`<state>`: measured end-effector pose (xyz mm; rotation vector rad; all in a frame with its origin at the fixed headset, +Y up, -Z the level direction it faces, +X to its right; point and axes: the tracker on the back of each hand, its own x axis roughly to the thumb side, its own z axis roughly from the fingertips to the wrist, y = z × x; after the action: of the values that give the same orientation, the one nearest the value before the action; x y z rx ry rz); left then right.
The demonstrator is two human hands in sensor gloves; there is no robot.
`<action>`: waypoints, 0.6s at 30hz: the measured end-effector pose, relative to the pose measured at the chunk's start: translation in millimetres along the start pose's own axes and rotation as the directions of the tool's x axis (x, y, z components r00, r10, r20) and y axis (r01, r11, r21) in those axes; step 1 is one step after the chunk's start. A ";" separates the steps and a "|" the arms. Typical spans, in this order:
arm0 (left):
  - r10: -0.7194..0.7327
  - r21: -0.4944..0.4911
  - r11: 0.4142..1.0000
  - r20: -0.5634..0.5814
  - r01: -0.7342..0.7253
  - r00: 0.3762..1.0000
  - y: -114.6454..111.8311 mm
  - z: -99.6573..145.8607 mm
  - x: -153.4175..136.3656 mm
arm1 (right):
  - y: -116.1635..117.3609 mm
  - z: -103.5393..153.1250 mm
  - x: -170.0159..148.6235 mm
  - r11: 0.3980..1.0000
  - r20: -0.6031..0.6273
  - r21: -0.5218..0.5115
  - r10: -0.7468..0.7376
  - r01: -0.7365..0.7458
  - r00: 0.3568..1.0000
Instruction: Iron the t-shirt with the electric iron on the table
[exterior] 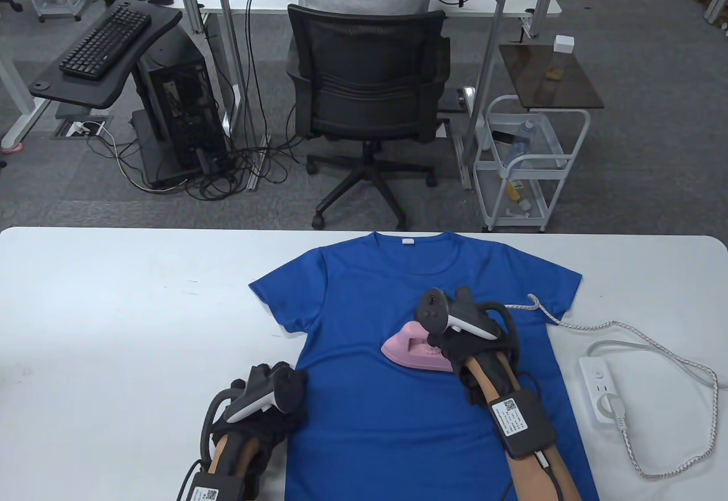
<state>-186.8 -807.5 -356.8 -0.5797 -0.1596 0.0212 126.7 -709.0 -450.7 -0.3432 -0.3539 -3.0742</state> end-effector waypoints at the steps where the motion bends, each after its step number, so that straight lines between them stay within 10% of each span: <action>1: 0.000 0.000 1.000 0.000 0.000 1.000 0.0 0.0 0.0 | 0.2 -1.6 0.6 1.000 -0.010 -0.008 0.002 -0.002 1.000; 18: -0.002 -0.001 1.000 0.001 0.002 1.000 -0.2 -0.1 -0.1 | 1.3 -42.5 19.0 0.984 -0.285 -0.180 -0.043 -0.010 0.958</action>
<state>-186.9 -807.7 -356.7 -0.5801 -0.1612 0.0195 99.2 -719.9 -486.7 0.1080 -0.0690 -3.1146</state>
